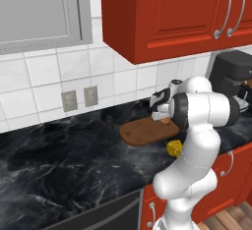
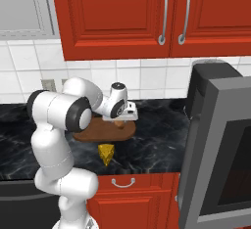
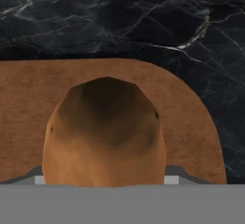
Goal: Retrieve the reheated potato from the microwave, then place the potato, cheese, and condiment on the cutting board.
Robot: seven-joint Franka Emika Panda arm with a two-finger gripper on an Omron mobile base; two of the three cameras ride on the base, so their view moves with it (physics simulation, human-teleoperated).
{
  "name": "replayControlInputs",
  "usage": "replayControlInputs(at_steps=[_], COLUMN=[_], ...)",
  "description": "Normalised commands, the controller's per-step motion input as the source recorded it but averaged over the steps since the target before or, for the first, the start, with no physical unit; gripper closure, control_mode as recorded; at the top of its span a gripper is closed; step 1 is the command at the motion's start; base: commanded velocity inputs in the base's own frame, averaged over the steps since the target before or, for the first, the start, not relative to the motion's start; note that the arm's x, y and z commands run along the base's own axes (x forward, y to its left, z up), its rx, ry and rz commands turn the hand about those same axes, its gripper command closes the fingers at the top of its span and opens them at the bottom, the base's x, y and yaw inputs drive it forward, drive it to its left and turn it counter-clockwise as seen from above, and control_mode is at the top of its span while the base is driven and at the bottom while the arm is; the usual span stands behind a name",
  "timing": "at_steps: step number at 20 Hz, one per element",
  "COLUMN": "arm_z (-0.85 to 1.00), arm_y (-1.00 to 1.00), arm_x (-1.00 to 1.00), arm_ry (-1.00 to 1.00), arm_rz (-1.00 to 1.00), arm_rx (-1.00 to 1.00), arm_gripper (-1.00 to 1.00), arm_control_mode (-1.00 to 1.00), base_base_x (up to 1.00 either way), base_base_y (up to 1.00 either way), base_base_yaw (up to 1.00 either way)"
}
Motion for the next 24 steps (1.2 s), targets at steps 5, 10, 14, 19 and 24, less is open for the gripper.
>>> replayControlInputs(at_steps=[5,10,14,19,24], arm_z=[-0.23,-0.06,0.0,0.03,0.23], arm_y=[-0.02,-0.05,-0.03,0.02,0.01], arm_x=[-0.11,-0.16,-0.28,-0.28,-0.16], arm_ry=[0.06,0.01,0.0,0.0,0.0], arm_rz=[0.0,0.0,0.0,-0.01,0.0], arm_rx=[-0.03,-0.02,0.0,0.0,0.0], arm_gripper=[-1.0,-1.0,-1.0,-1.0,-1.0], arm_control_mode=[-1.0,-1.0,-1.0,-1.0,-1.0], base_base_x=[0.0,0.0,0.0,0.0,0.0], base_base_y=[0.0,0.0,0.0,0.0,0.0], base_base_yaw=[0.0,0.0,0.0,0.0,0.0])
